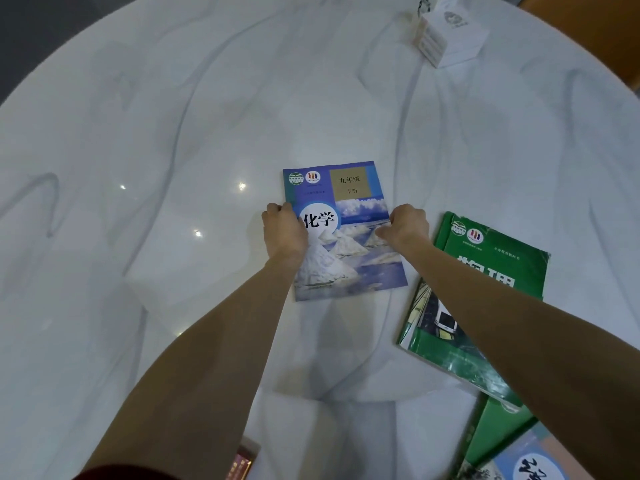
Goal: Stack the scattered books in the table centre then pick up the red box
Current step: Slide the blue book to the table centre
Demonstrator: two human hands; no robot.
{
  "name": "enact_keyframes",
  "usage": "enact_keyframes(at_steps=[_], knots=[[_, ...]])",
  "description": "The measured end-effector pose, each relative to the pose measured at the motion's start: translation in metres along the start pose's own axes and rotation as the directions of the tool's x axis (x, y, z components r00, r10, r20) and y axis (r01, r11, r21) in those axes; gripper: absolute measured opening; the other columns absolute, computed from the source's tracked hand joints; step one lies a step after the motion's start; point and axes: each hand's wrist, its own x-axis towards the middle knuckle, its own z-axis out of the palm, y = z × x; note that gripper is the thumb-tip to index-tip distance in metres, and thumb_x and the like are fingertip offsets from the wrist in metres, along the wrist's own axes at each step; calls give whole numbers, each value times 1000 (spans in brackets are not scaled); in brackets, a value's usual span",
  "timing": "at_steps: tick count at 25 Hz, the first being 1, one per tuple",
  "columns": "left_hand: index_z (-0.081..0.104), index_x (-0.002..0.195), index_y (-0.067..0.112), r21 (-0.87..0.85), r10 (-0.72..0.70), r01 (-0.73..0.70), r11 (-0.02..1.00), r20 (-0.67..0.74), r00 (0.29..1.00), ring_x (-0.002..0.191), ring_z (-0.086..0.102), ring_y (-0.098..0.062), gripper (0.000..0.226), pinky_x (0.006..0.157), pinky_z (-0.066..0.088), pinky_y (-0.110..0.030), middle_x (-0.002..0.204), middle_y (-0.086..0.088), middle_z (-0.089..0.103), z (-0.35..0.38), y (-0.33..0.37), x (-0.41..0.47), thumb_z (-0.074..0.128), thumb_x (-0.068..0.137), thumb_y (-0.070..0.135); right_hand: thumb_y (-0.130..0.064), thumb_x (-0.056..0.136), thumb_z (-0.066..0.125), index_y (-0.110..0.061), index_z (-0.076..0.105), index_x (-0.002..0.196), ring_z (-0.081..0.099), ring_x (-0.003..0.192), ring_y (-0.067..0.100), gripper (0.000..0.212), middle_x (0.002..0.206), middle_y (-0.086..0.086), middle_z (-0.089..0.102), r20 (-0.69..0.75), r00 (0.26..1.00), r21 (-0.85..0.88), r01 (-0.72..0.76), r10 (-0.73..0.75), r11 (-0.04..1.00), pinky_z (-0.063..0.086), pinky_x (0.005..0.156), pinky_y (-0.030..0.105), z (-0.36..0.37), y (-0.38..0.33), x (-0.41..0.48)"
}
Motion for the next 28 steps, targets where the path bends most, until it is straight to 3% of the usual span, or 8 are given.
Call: enact_keyframes(at_steps=[4,9,16,23,28], knots=[[51,117,0,201,59,-68,977,48,997,114,46,-36,28,90,43,-43,120,-21,50,-5,7,-10,47,91,9,-20,88,58,-2,57,107,60,100,36,27,111,20,60,12,997,-156,81,-80,984,43,73,32,-3,2,-11],[52,116,7,396,227,-254,883,113,967,113,46,-31,27,94,37,-43,122,-15,51,-17,20,-27,47,92,18,-27,93,43,-4,54,109,55,103,34,31,111,18,60,-41,977,-354,182,-210,917,46,84,38,-23,8,-32],[48,124,7,412,378,-412,813,165,911,119,45,-31,32,95,42,-42,129,-16,49,-27,56,-56,44,94,17,-26,92,42,-3,59,110,55,106,34,34,111,18,62,-94,950,-436,229,-298,870,43,91,40,-53,39,-57],[45,127,4,398,494,-548,736,239,836,122,44,-34,36,94,43,-45,130,-19,50,2,101,-99,43,93,16,-28,93,44,-7,51,125,48,119,33,39,125,16,56,-116,963,-405,178,-244,897,39,99,46,-77,103,-84],[48,119,6,388,547,-620,682,292,784,114,48,-35,30,89,43,-46,121,-18,53,34,126,-128,42,90,10,-27,93,44,-7,53,118,48,116,32,33,120,15,56,-162,973,-422,82,-164,903,40,96,44,-78,157,-98]])
